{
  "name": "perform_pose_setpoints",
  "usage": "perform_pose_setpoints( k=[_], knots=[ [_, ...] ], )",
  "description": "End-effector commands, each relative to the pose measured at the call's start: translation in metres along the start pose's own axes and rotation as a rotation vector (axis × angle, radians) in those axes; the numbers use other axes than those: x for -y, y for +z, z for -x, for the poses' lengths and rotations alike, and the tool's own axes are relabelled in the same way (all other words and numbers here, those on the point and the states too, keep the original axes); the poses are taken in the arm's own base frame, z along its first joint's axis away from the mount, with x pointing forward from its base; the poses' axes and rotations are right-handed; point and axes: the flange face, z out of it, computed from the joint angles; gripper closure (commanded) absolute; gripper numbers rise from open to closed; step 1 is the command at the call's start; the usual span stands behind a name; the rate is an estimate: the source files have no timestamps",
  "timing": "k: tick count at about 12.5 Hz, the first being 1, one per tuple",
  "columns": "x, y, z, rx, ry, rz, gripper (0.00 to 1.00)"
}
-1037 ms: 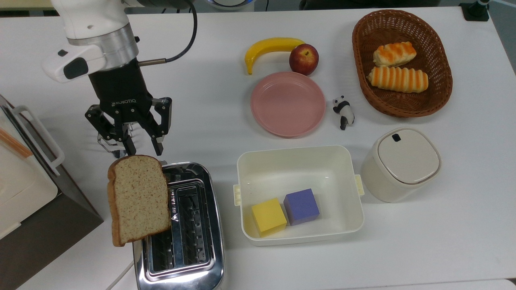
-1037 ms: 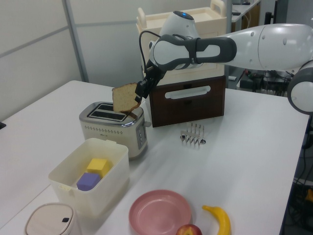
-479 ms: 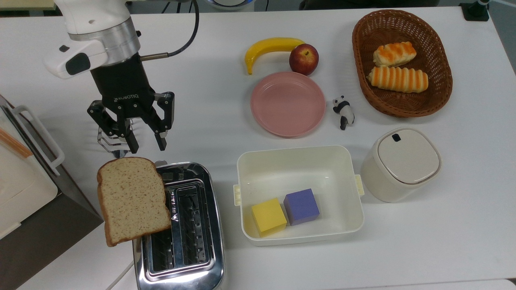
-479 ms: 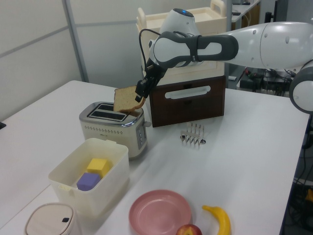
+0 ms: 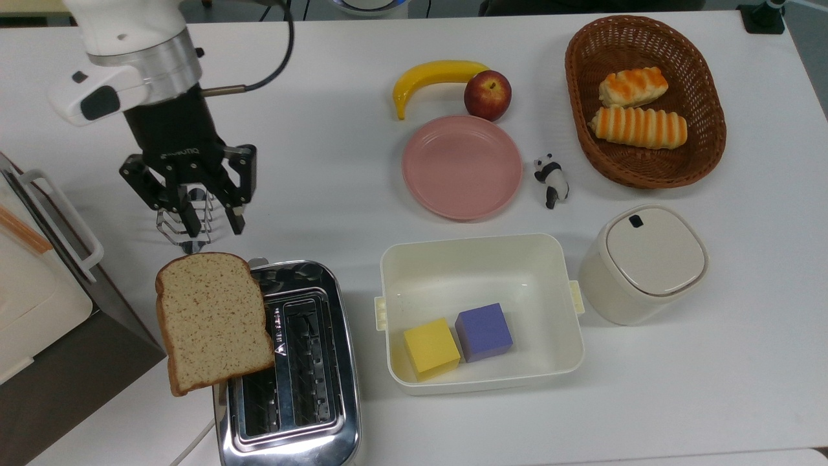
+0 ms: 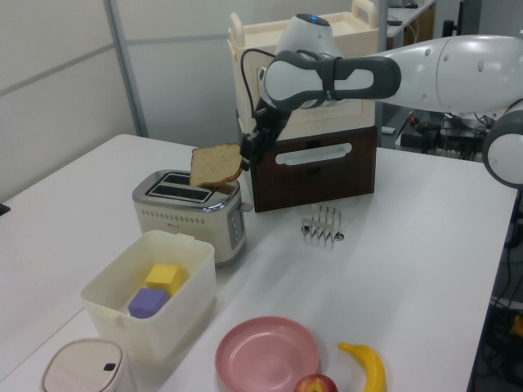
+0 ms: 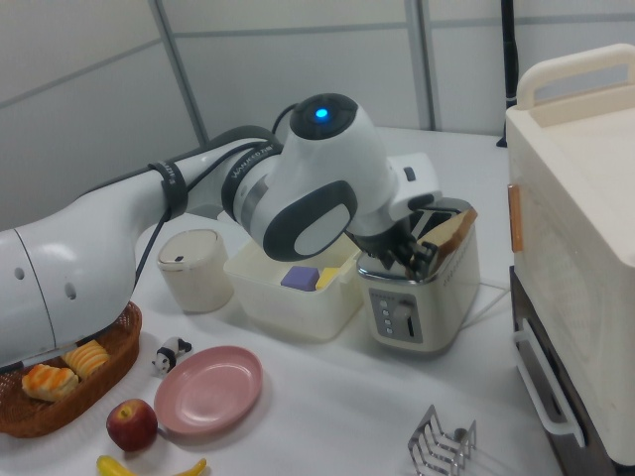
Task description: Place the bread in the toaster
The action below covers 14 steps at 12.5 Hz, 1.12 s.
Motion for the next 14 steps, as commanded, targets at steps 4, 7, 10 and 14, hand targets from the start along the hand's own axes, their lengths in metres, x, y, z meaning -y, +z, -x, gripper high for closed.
perform_pose_setpoints(
  k=[4, 7, 10, 14],
  knots=[
    [-0.016, -0.013, 0.013, 0.045, 0.241, 0.006, 0.48],
    [-0.026, -0.013, 0.009, -0.009, 0.405, 0.015, 0.48],
    [-0.03, -0.015, -0.001, -0.116, 0.549, -0.014, 0.46],
    [-0.037, 0.001, -0.007, -0.207, 0.633, -0.019, 0.45]
  ],
)
